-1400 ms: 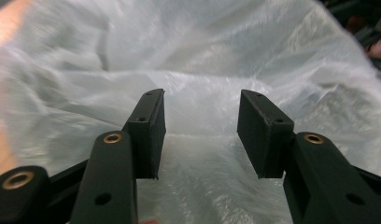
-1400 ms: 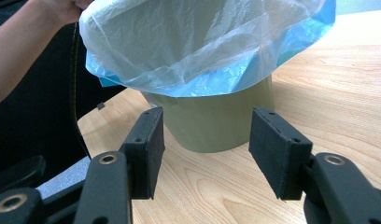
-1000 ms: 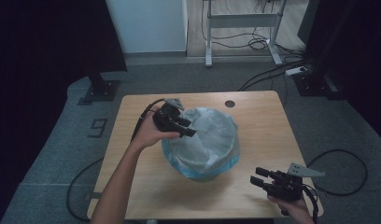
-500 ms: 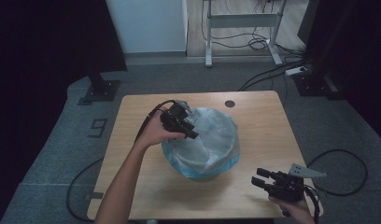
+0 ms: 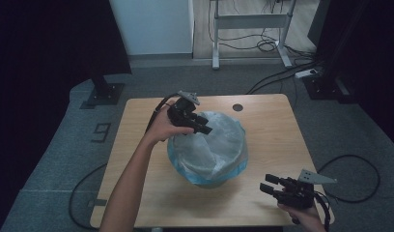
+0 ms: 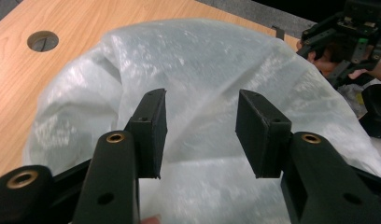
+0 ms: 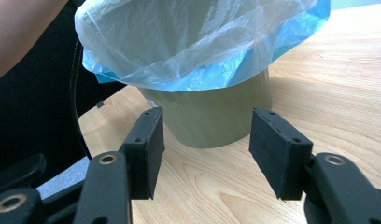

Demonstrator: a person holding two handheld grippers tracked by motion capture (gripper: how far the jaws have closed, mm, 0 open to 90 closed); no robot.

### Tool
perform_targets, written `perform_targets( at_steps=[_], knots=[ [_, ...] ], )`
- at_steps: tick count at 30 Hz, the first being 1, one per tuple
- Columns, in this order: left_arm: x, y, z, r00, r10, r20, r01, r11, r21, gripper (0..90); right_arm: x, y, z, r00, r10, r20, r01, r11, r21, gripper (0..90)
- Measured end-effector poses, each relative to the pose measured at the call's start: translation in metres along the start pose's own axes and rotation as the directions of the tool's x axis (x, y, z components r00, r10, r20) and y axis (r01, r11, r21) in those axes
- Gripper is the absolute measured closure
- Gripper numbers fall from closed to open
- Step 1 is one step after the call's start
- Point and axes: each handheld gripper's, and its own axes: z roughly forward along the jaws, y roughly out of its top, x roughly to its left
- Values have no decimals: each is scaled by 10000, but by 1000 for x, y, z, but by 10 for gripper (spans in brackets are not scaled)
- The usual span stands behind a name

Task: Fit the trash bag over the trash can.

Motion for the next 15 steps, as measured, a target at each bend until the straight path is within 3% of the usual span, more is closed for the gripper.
perform_targets(
  at_steps=[6, 15],
  knots=[
    [7, 12, 13, 9999, -137, -63, 138, 9998, 107, 611, -1, 0, -2, 10000, 72, 6, -72, 10000, -13, 442],
    [7, 24, 40, 9999, -52, 92, 47, 9982, 606, 614, -2, -2, -2, 10000, 62, 38, -62, 10000, 17, 442]
  ],
)
